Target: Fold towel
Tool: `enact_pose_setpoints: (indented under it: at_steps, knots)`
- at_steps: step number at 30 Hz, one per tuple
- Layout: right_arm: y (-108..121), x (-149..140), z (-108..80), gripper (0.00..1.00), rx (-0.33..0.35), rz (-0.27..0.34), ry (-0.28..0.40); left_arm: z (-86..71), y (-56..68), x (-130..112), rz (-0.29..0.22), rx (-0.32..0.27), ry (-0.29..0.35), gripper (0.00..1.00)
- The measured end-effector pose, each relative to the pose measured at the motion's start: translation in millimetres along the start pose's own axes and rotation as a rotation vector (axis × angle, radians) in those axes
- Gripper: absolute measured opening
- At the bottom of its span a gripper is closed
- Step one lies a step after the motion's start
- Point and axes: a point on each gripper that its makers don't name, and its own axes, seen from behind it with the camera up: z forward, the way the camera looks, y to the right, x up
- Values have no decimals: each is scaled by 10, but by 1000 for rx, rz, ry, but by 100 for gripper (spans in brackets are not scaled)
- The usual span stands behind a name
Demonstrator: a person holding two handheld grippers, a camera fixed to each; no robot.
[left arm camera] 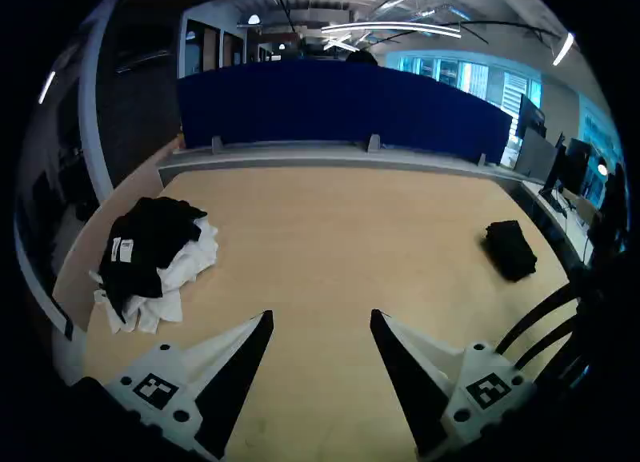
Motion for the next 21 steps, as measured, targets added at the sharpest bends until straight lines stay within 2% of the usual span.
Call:
enact_pose_setpoints:
  at_steps: [8, 15, 21]
  knots:
    - [-97, 37, -123, 100, 7, 4, -4, 1, -84, 512, -13, 7, 181, 90]
    - [-259, 118, -245, 100, 27, 17, 4, -100, -205, 1049, 4, 38, 397, 90]
    - [-396, 174, -324, 100, 39, 33, 17, -131, -267, 1220, -8, 52, 474, 90]
